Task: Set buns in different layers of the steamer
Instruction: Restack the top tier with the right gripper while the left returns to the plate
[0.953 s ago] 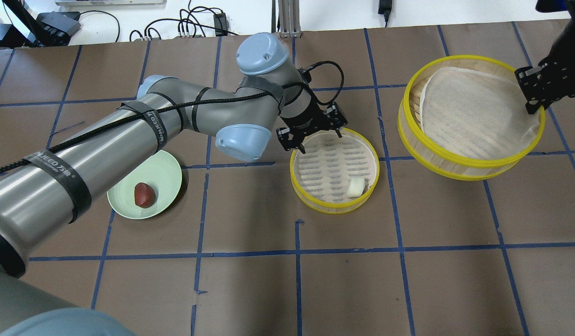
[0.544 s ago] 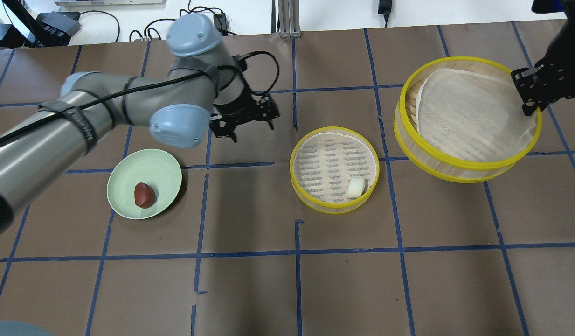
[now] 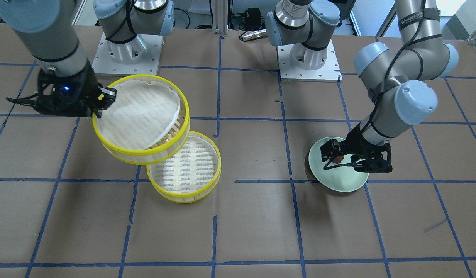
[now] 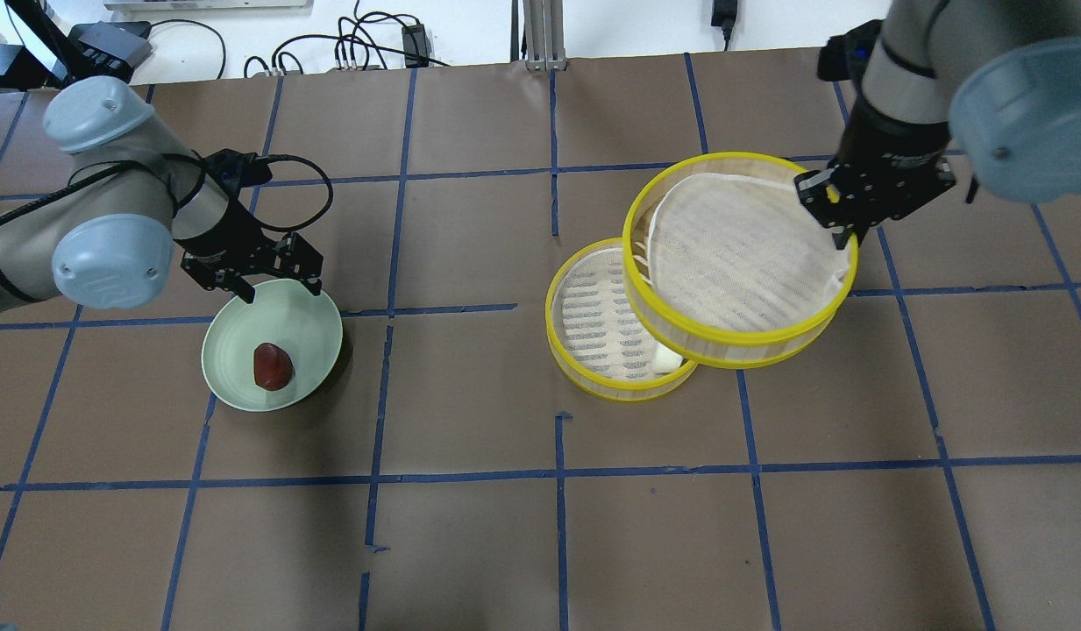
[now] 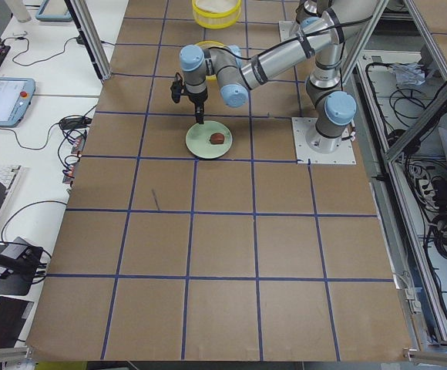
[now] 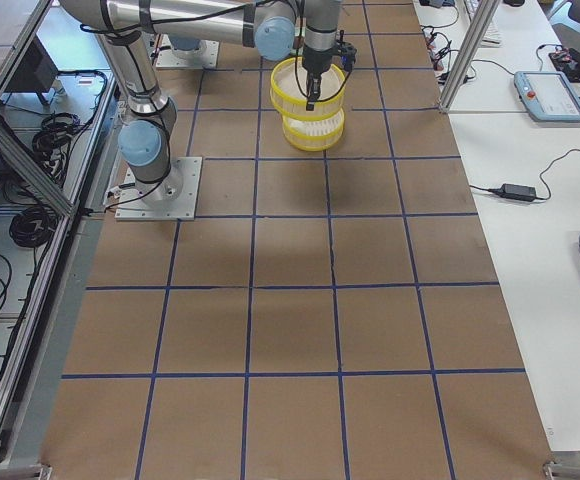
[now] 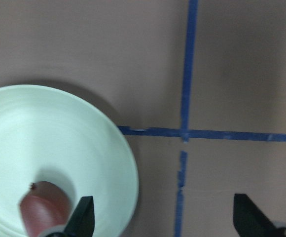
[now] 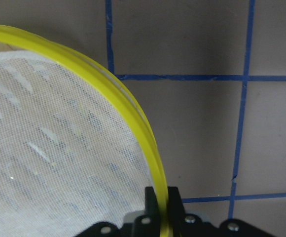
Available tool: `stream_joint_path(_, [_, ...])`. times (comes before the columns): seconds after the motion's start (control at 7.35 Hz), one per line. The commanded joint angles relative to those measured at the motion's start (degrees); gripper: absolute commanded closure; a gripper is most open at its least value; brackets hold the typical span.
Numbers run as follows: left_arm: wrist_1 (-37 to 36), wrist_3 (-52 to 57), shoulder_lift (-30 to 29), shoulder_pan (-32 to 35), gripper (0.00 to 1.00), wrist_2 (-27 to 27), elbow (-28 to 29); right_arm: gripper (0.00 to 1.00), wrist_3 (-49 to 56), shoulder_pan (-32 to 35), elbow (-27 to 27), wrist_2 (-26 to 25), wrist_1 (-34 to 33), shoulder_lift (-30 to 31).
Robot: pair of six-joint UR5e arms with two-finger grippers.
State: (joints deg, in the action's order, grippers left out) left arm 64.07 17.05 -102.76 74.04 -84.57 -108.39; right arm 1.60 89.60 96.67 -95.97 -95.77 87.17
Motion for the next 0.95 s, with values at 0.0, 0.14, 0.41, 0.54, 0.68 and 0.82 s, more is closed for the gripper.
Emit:
stream_joint_path(0.0, [0.09, 5.62, -0.16, -3.11, 0.05, -0.42, -1.55, 0.89, -3.26, 2.95, 4.99, 0.60, -9.40, -3.66])
stream_joint_path(0.14, [-0.34, 5.62, -0.07, -3.37, 0.07, -0.33, -4.00, 0.89, -3.44, 3.30, 7.98, 1.04, -16.74, -5.42])
stream_joint_path(0.41, [-1.74, 5.80, -0.25, -3.47, 0.12, -0.33, -6.83, 0.89, -4.75, 4.96, 9.58, 2.63, -18.49, -5.52])
stream_joint_path(0.54, [-2.54, 5.89, -0.42, -3.47, 0.11, -0.33, -6.75, 0.89, -6.85, 6.45, 10.20, 2.63, -18.92, -5.87])
stream_joint_path(0.68, [-2.63, 5.89, -0.51, -3.47, 0.11, -0.33, -6.83, 0.89, -7.13, 6.99, 10.20, 2.54, -20.75, -5.96])
stream_joint_path(0.82, [-2.63, 5.98, -0.95, -3.47, 0.11, -0.33, -6.66, 0.89, -6.88, 6.99, 10.47, 2.54, -21.03, -6.66])
